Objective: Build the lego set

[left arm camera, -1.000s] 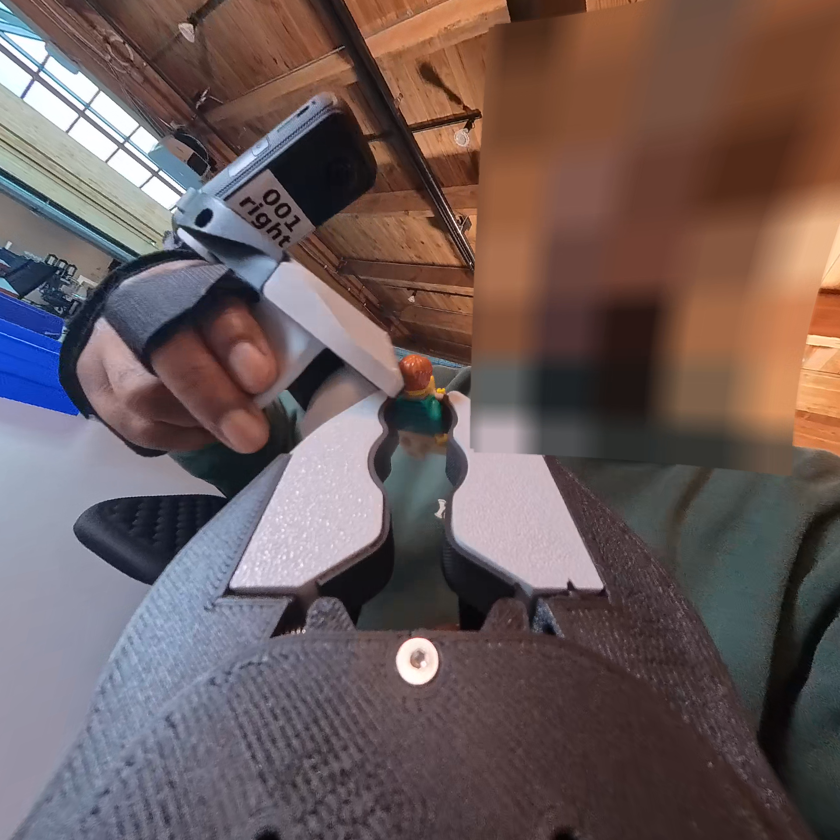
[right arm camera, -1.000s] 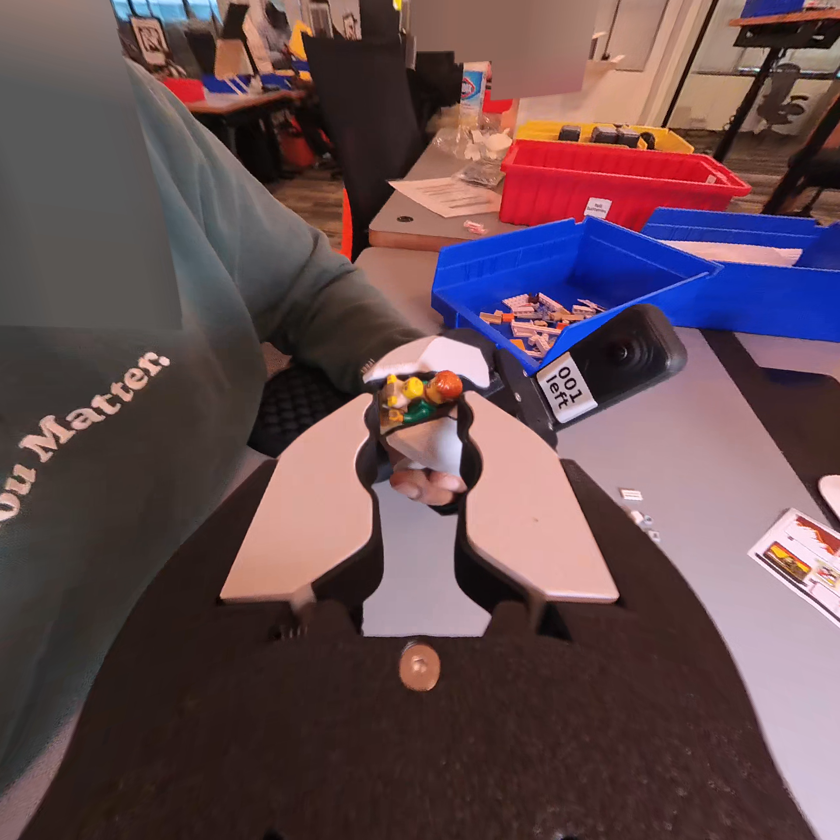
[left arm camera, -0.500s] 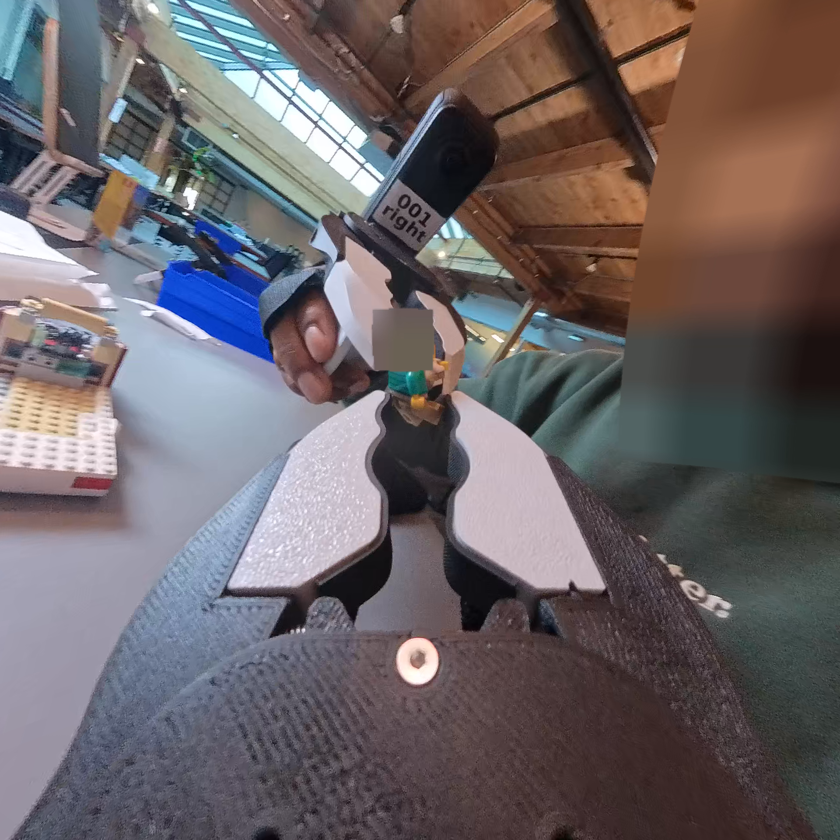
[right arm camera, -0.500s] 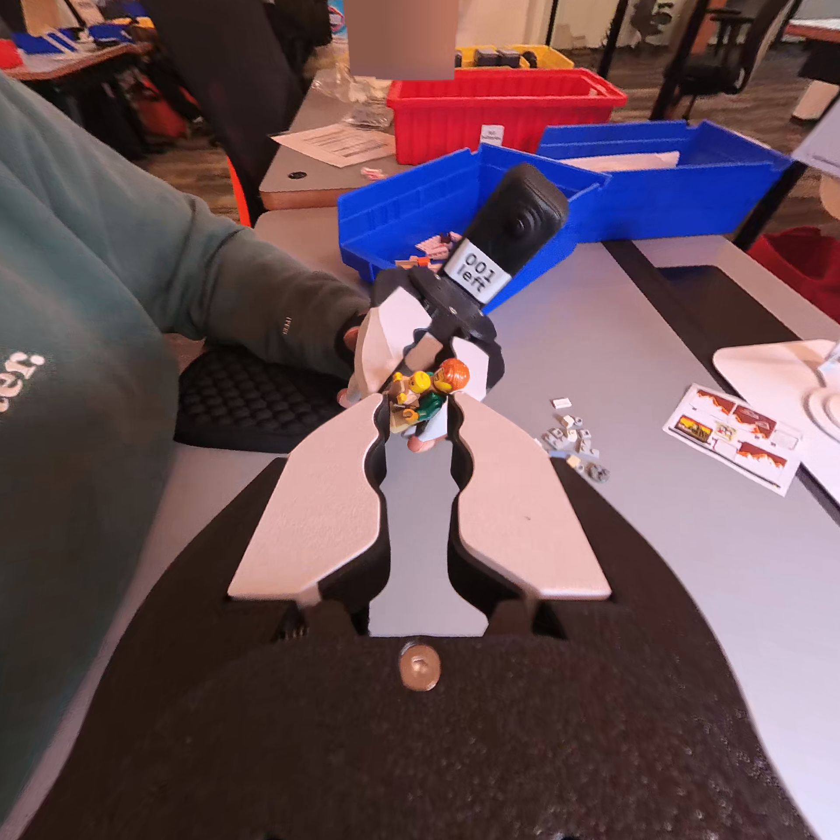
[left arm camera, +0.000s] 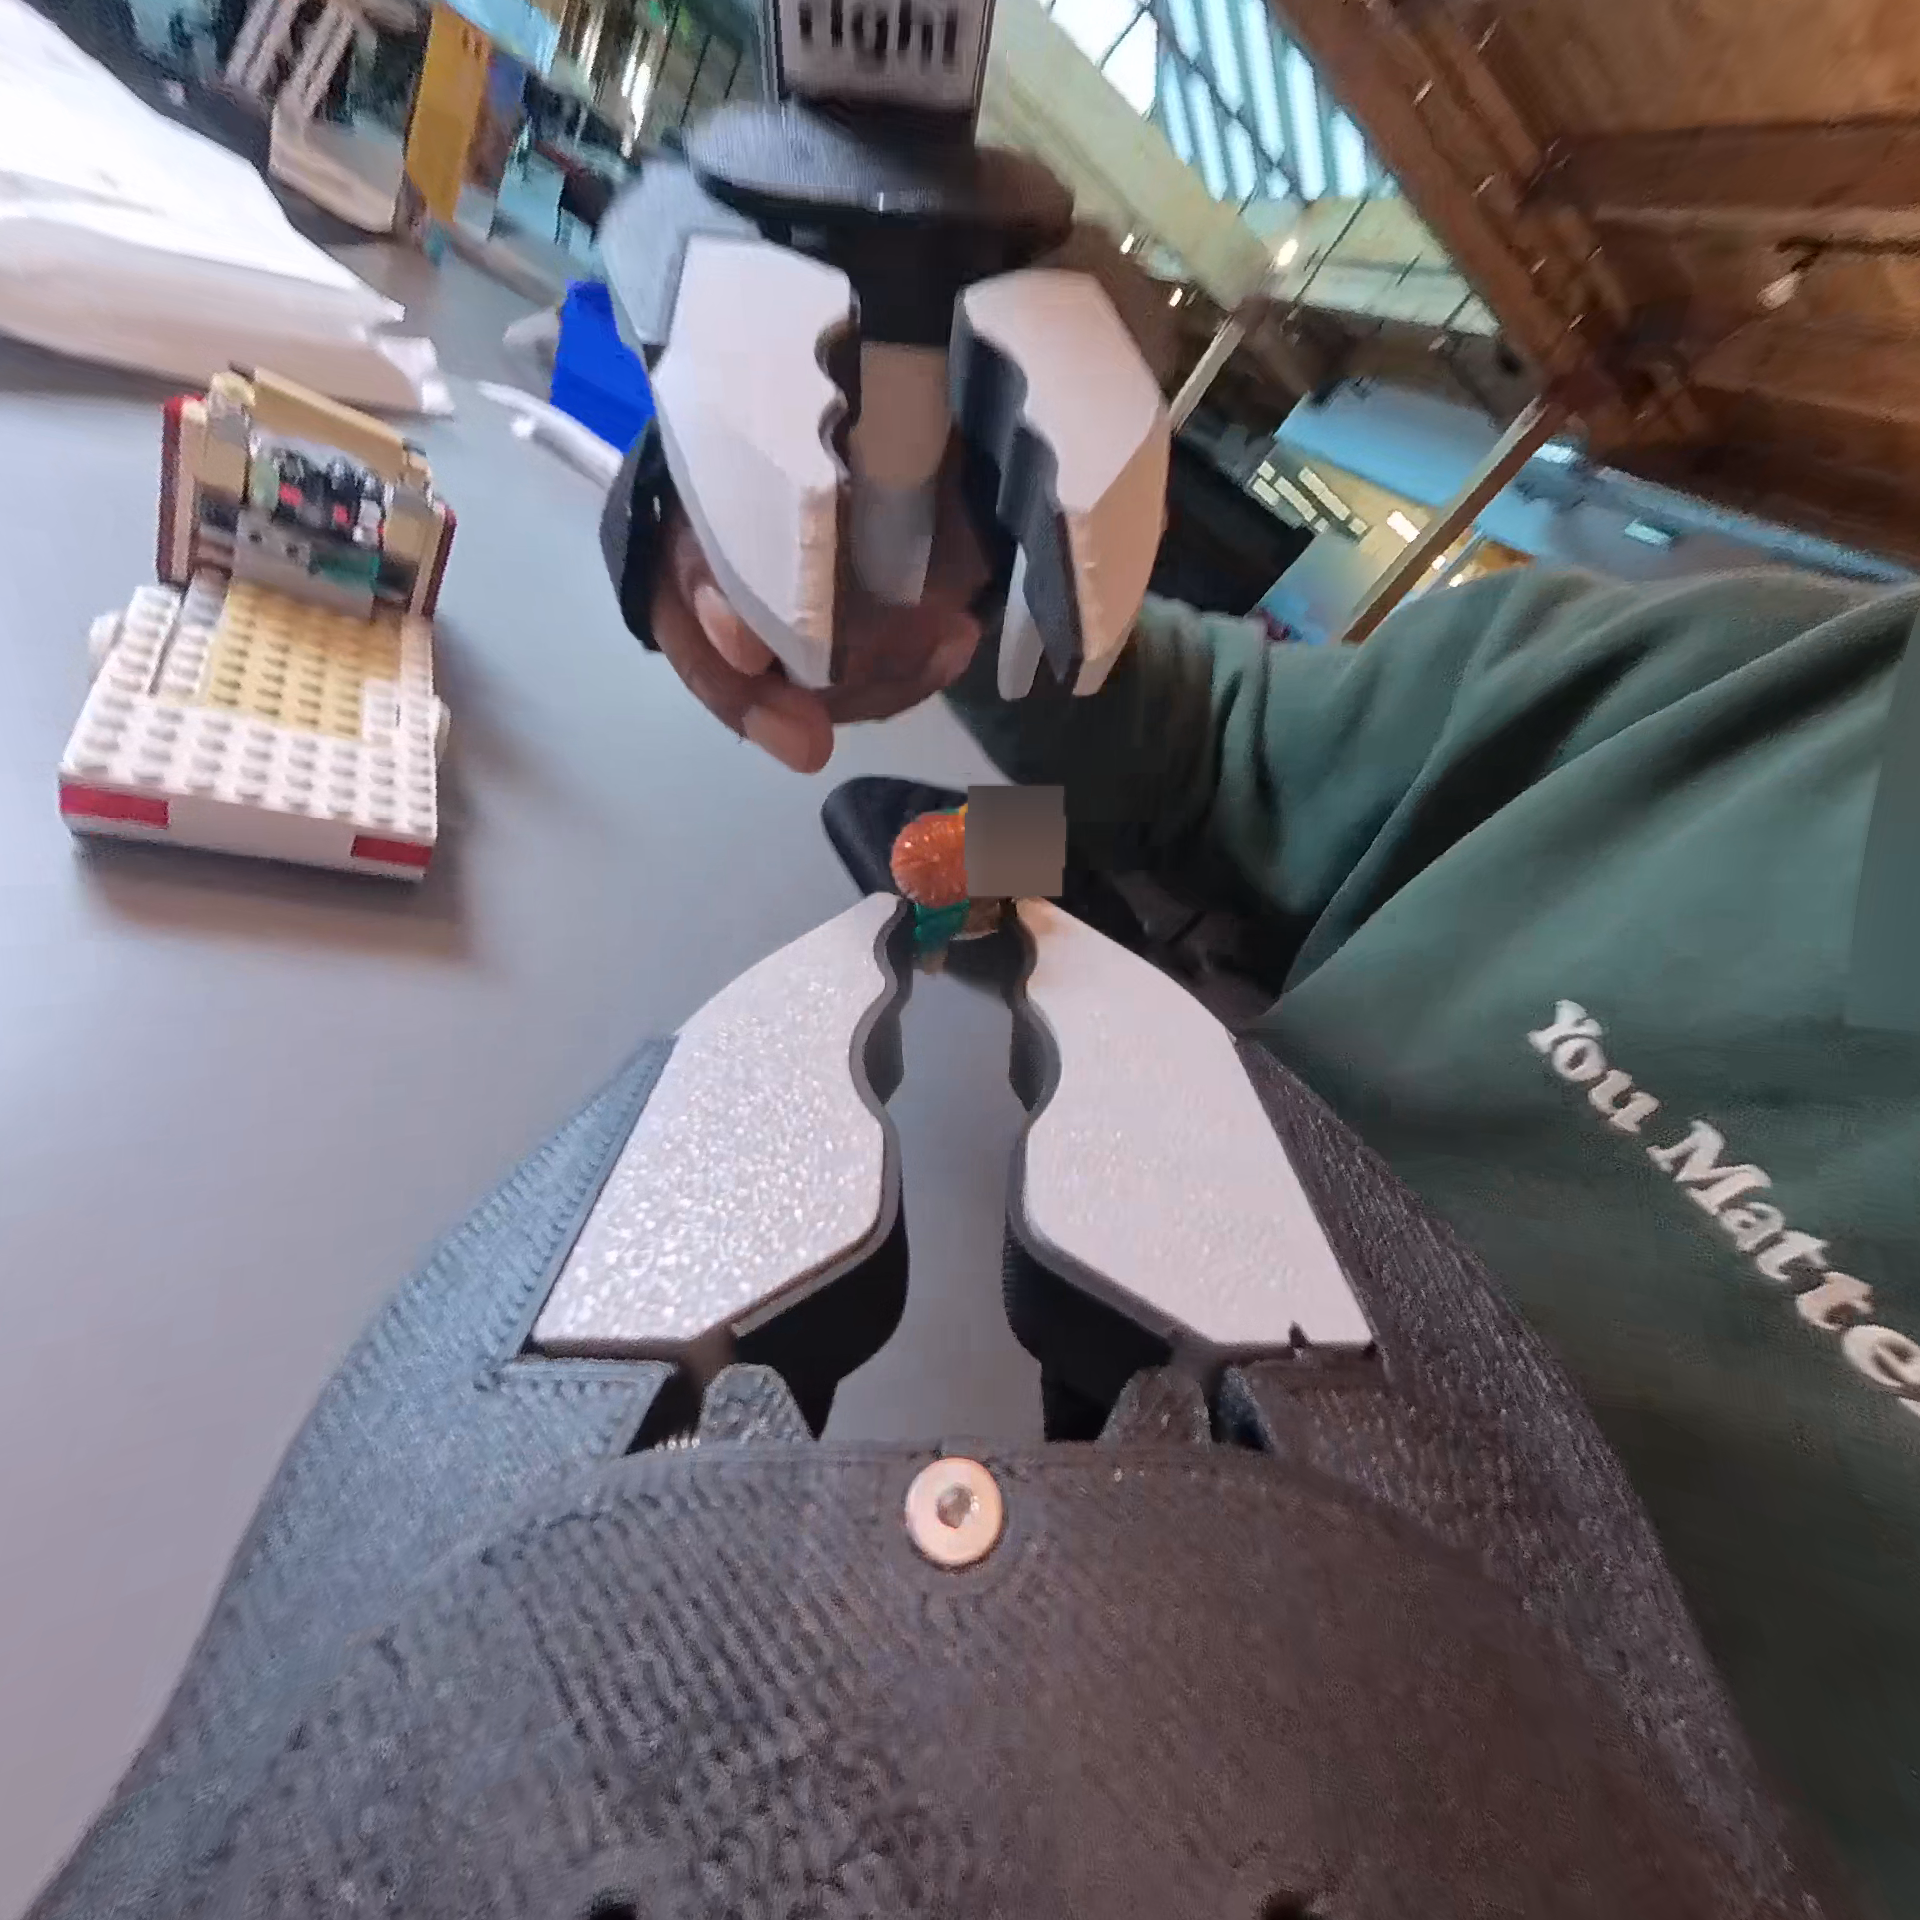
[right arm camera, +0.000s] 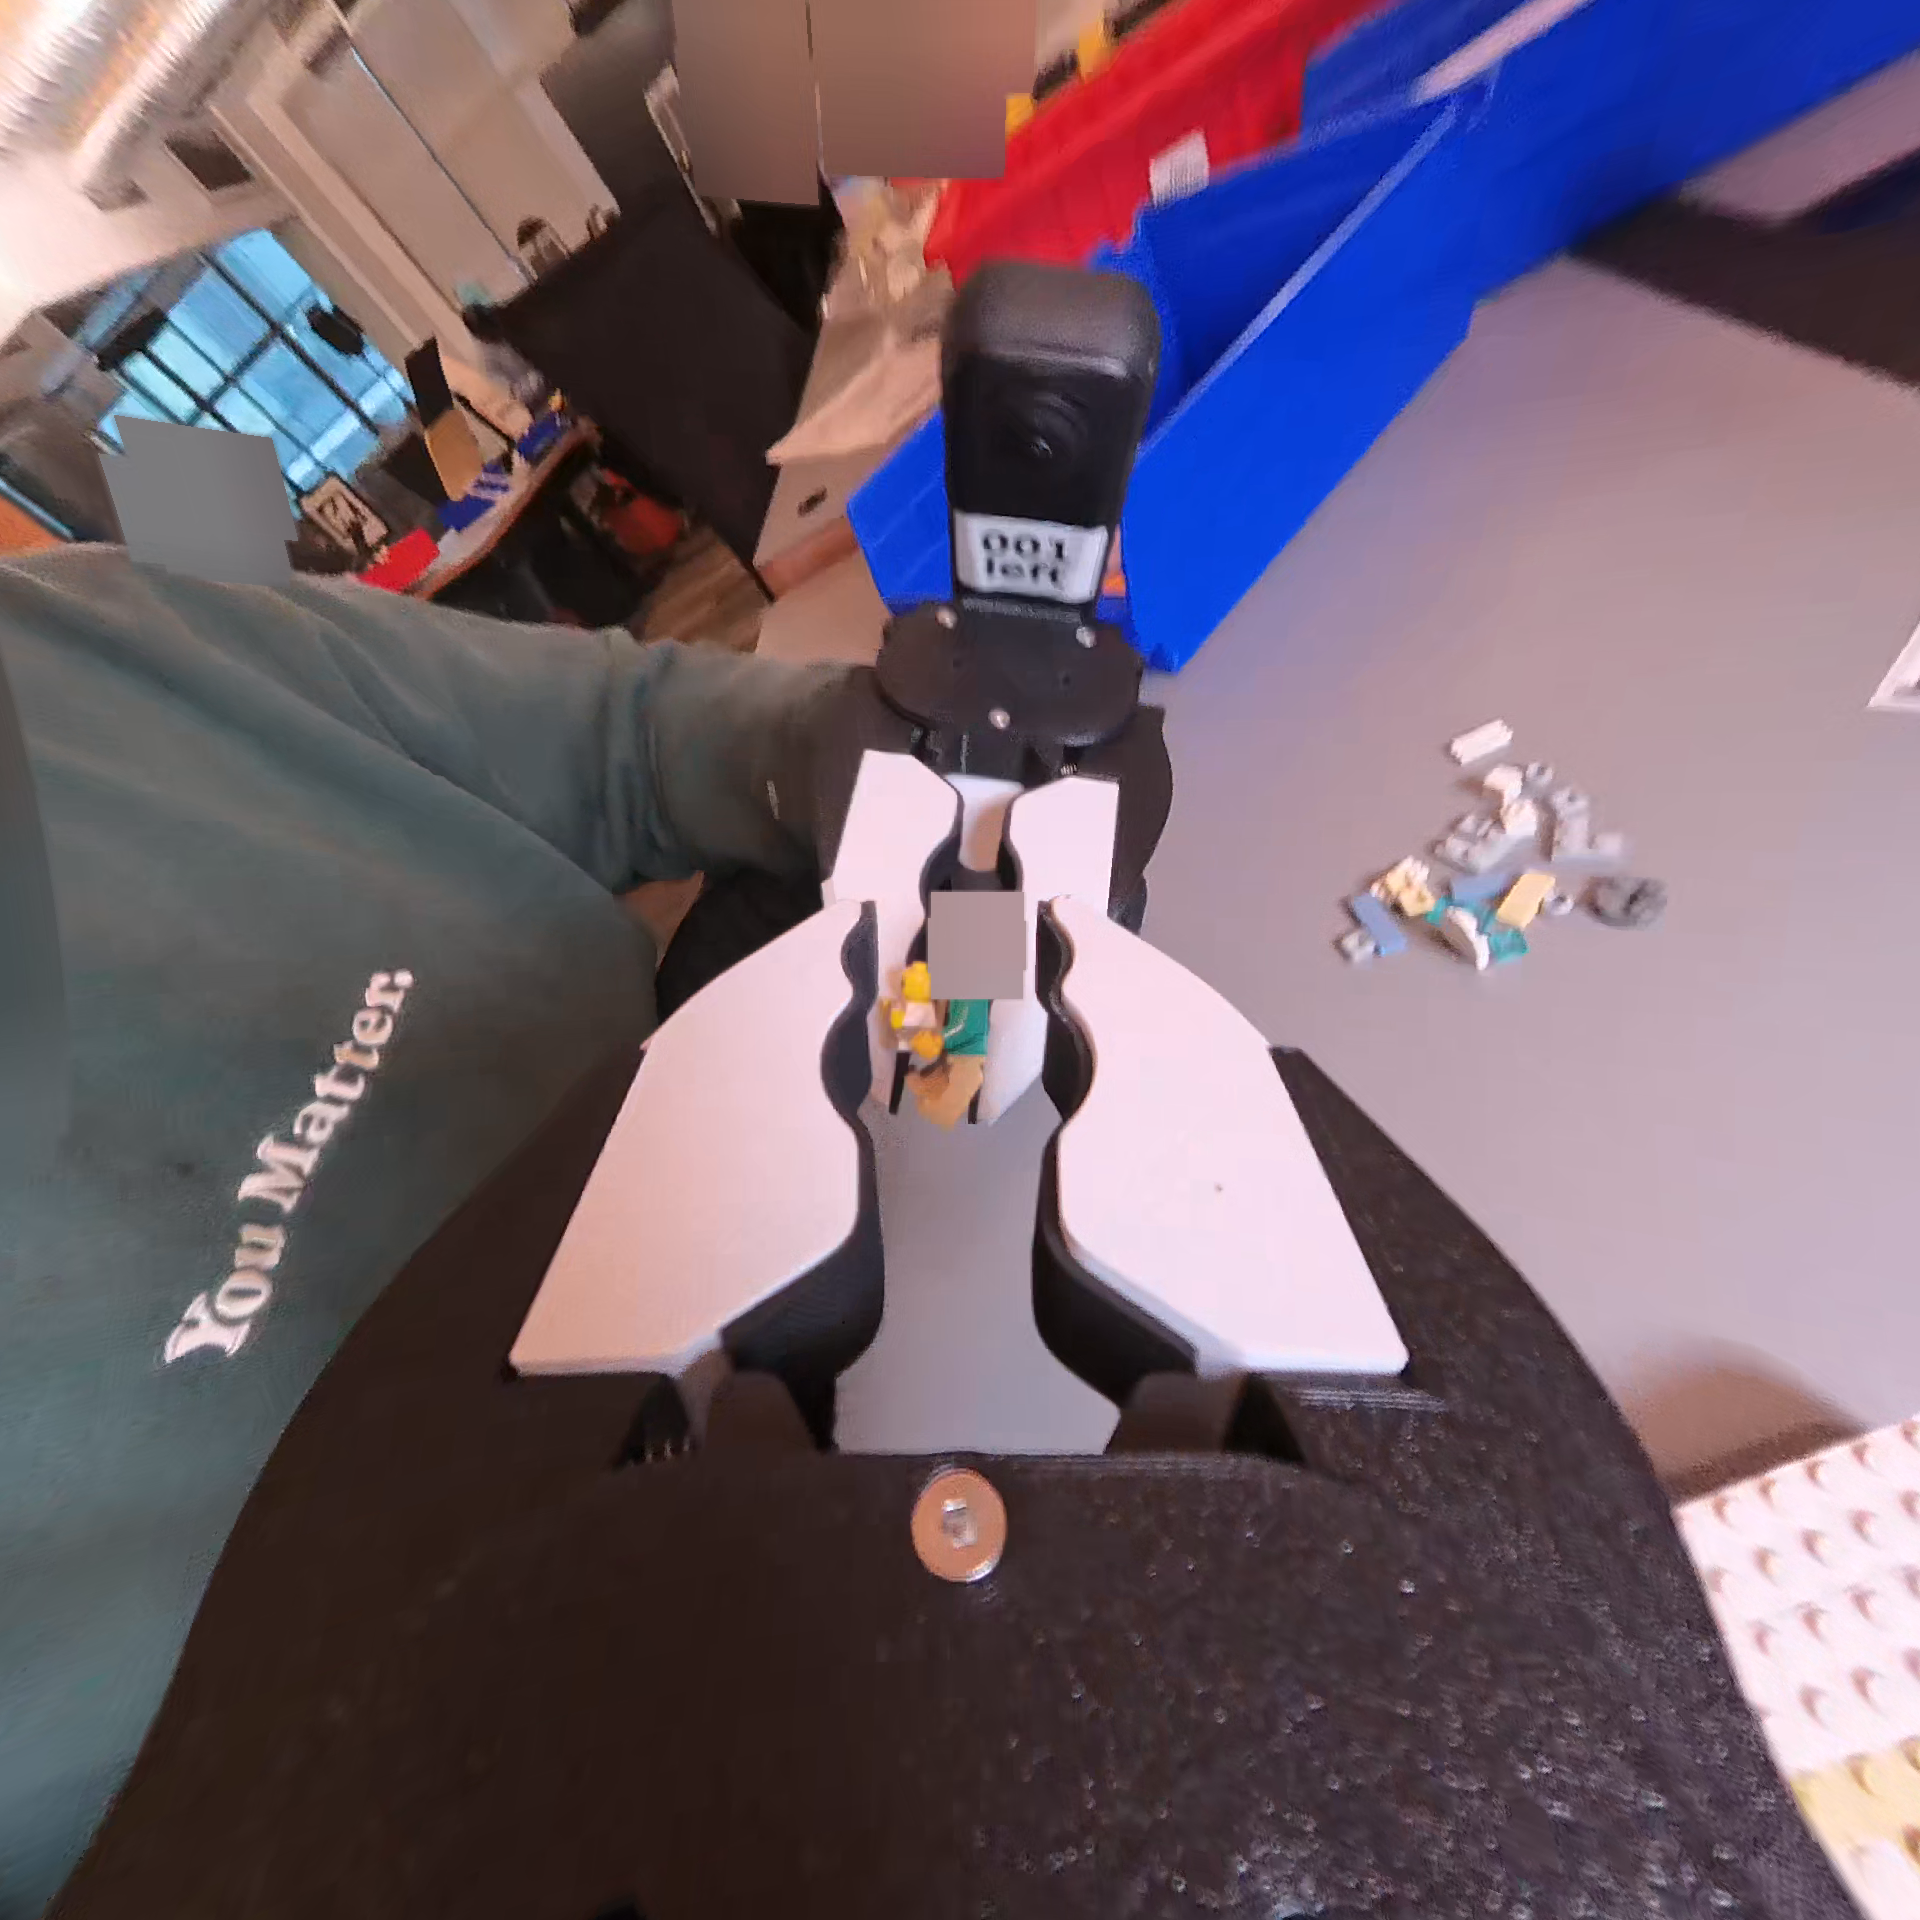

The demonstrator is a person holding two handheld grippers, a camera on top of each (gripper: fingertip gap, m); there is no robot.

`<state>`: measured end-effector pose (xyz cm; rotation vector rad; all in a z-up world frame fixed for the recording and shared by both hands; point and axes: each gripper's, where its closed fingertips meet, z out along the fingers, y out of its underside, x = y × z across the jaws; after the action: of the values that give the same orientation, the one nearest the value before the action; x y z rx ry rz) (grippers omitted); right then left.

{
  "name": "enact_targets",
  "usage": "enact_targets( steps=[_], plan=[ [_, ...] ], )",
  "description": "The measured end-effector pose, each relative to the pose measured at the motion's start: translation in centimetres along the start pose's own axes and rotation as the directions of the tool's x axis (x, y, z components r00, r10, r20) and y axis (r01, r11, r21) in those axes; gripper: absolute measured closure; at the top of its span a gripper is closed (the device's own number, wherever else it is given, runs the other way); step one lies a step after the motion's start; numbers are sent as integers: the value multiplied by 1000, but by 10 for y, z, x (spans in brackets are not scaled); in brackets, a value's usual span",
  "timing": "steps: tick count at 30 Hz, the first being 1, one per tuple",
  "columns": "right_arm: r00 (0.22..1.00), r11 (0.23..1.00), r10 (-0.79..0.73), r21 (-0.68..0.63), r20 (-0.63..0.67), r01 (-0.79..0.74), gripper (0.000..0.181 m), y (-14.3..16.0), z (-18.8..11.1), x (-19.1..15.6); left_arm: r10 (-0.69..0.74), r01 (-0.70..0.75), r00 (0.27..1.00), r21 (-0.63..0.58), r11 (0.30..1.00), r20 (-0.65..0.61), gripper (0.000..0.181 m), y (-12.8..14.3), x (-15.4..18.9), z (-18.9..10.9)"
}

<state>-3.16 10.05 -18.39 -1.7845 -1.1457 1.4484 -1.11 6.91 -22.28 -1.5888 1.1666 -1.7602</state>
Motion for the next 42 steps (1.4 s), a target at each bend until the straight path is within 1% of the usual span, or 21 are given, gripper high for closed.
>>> enact_targets(
  steps=[1,4,6,7,8,10,12,14,16,18,20,21,23,28,33,37,42],
  plan=[
    [1000,998,22,-52,10,-21,152,6,3,1,-2,2,1000,-40,999,10,165,6,-1,3],
    [997,977,61,-206,40,-51,153,30,14,2,13,-10,1000,-108,994,28,165,17,-2,6],
    [996,968,79,-244,49,-65,159,41,19,3,44,-35,997,-140,990,64,165,20,-6,7],
    [993,966,98,-246,61,-80,164,43,20,2,62,-48,995,-164,985,82,165,23,-8,6],
    [991,966,116,-241,70,-97,165,44,21,2,76,-60,993,-174,983,92,165,24,-9,6],
    [986,968,149,-216,79,-129,165,42,21,3,89,-71,991,-169,983,103,165,23,-10,5],
    [979,974,186,-150,82,-173,166,35,19,6,103,-88,988,-129,988,115,164,17,-12,4],
    [970,974,228,-36,86,-226,166,23,17,9,120,-111,984,-76,991,132,161,8,-12,2],
    [961,957,260,103,96,-270,166,9,13,12,123,-122,980,-13,992,159,155,-2,-12,1],
    [960,939,263,201,100,-278,166,1,10,14,77,-89,983,68,994,165,154,-13,-12,0],
    [962,922,256,274,97,-273,165,-5,9,13,31,-53,986,137,989,162,156,-21,-13,-3],
    [963,914,254,303,94,-271,165,-8,9,13,18,-44,987,161,986,162,161,-24,-13,-5],
    [966,903,247,343,78,-259,166,-11,8,13,7,-35,987,176,984,161,164,-26,-12,-6],
    [962,885,264,379,70,-270,168,-15,10,11,95,-130,972,158,979,213,165,-27,-12,-8],
    [959,897,274,341,67,-280,168,-14,11,8,203,-232,945,88,969,257,165,-23,-13,-9],
    [955,908,282,297,94,-297,166,-9,10,7,215,-233,945,46,971,246,166,-18,-13,-6],
    [949,910,297,269,104,-314,168,-4,9,8,254,-261,933,-7,965,256,166,-11,-15,-4]
  ],
)
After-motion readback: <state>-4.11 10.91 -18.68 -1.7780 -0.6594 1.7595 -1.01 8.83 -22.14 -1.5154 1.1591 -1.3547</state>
